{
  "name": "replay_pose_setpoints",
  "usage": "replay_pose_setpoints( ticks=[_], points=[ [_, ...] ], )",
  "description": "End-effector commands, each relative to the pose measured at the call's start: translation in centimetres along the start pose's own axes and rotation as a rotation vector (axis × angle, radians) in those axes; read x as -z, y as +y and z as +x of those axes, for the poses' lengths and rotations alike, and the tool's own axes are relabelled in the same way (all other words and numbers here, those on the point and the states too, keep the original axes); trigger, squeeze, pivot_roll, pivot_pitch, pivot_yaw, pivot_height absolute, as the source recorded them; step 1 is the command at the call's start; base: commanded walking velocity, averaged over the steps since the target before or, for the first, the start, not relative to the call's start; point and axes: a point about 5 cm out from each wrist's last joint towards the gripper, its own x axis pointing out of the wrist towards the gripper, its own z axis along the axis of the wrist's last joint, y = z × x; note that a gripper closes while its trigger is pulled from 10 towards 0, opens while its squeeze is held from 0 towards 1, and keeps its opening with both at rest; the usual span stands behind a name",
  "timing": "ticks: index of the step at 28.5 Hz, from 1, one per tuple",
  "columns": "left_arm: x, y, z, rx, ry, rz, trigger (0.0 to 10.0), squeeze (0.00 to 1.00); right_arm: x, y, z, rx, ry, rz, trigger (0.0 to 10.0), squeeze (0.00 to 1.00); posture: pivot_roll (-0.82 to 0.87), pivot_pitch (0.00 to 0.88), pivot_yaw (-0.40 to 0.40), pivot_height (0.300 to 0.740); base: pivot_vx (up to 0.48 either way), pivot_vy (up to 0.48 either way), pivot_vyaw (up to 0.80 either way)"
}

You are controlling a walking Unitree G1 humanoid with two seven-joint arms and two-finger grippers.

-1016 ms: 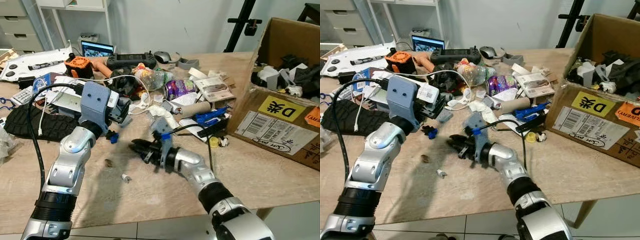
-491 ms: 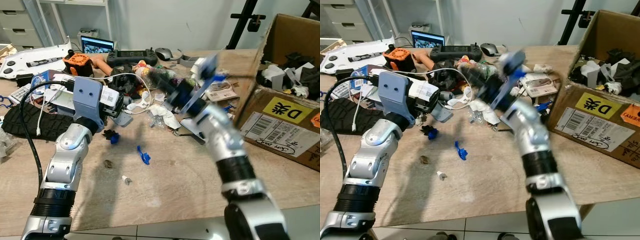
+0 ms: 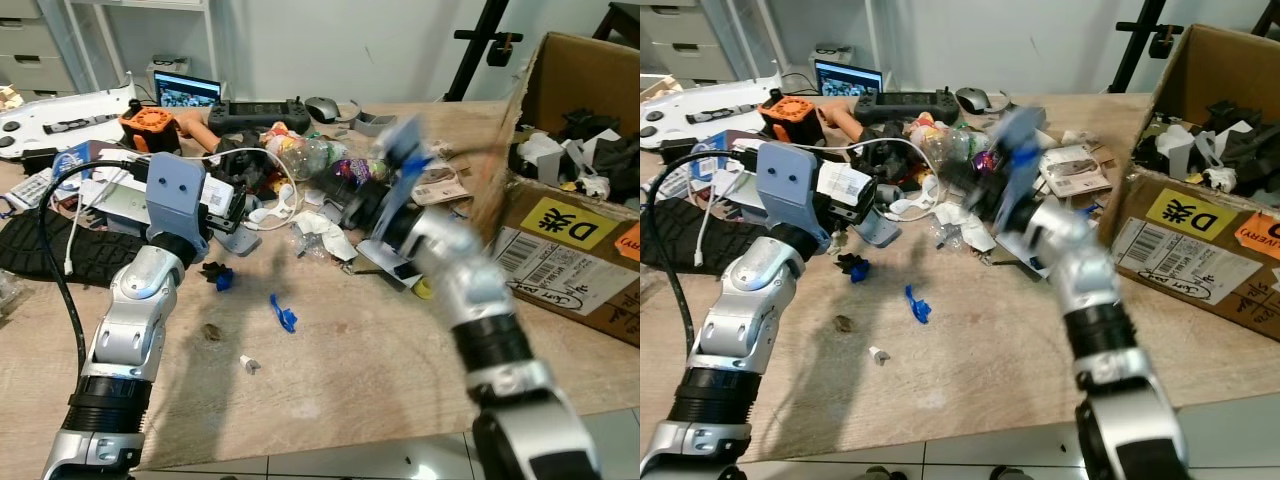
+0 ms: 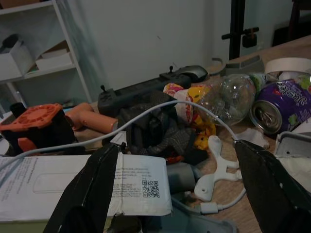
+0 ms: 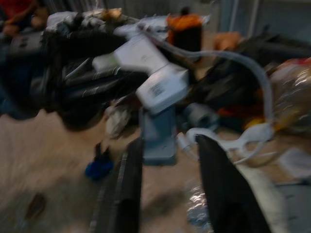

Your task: Picking trash to rubbish bin

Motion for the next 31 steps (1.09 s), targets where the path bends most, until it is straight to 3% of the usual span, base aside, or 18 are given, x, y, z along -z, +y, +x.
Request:
replay_pose_setpoints(
  ticks=[1, 5, 10, 14, 19, 21, 23, 24, 25, 26, 27, 31],
  points=[
    [0.8, 0.0, -0.3, 0.012, 0.033, 0.012, 10.0, 0.0, 2.2, 0.7, 0.3, -0.01, 0.104, 0.021, 10.0, 1.0, 0.06, 0.135, -0.019, 0.74, 0.0, 0.0, 0.0],
    [1.0, 0.2, -0.4, 0.015, 0.05, 0.011, 10.0, 0.0, 3.0, 0.9, 1.1, 0.018, 0.162, 0.106, 10.0, 1.0, 0.06, 0.127, -0.016, 0.74, 0.0, 0.0, 0.0],
    [1.2, 0.3, -0.5, 0.013, 0.066, 0.006, 10.0, 0.0, 3.3, 1.9, 2.6, -0.017, 0.243, 0.134, 10.0, 1.0, 0.06, 0.127, -0.016, 0.74, 0.0, 0.0, 0.0],
    [1.3, 0.2, -0.6, 0.016, 0.076, 0.004, 10.0, 0.0, 3.2, 4.3, 5.1, -0.105, 0.318, 0.18, 10.0, 1.0, 0.07, 0.127, -0.012, 0.74, 0.0, 0.0, 0.0],
    [1.3, 0.2, -0.7, 0.022, 0.08, 0.002, 10.0, 0.0, 3.4, 5.7, 5.9, -0.175, 0.373, 0.174, 10.0, 1.0, 0.06, 0.117, -0.009, 0.74, 0.0, 0.0, 0.0],
    [1.4, -0.1, -0.6, 0.033, 0.091, -0.008, 10.0, 0.0, 3.9, 7.2, 6.4, -0.247, 0.432, 0.175, 10.0, 1.0, 0.06, 0.112, -0.015, 0.74, 0.0, 0.0, 0.0],
    [1.4, -0.2, -0.6, 0.035, 0.095, -0.012, 10.0, 0.0, 4.1, 7.4, 6.4, -0.256, 0.456, 0.169, 10.0, 1.0, 0.06, 0.112, -0.015, 0.74, 0.0, 0.0, 0.0],
    [1.5, -0.3, -0.6, 0.037, 0.097, -0.013, 10.0, 0.0, 4.5, 7.5, 6.4, -0.257, 0.483, 0.157, 10.0, 0.72, 0.06, 0.111, -0.018, 0.74, 0.0, 0.0, 0.0],
    [1.5, -0.4, -0.6, 0.038, 0.099, -0.014, 10.0, 0.0, 4.7, 7.5, 6.3, -0.257, 0.5, 0.149, 10.0, 0.72, 0.06, 0.111, -0.018, 0.74, 0.0, 0.0, 0.0],
    [1.5, -0.5, -0.6, 0.041, 0.101, -0.013, 10.0, 0.0, 5.1, 7.4, 6.2, -0.254, 0.527, 0.137, 10.0, 0.23, 0.06, 0.112, -0.019, 0.74, 0.0, 0.0, 0.0],
    [1.6, -0.6, -0.6, 0.044, 0.103, -0.015, 10.0, 0.0, 5.5, 7.3, 6.0, -0.246, 0.557, 0.118, 10.0, 0.0, 0.06, 0.112, -0.02, 0.74, 0.0, 0.0, 0.0],
    [1.6, -0.7, -0.7, 0.044, 0.109, -0.019, 10.0, 0.0, 6.6, 6.9, 5.1, -0.227, 0.643, 0.067, 10.0, 0.0, 0.06, 0.108, -0.02, 0.74, 0.0, 0.0, 0.0]
  ],
)
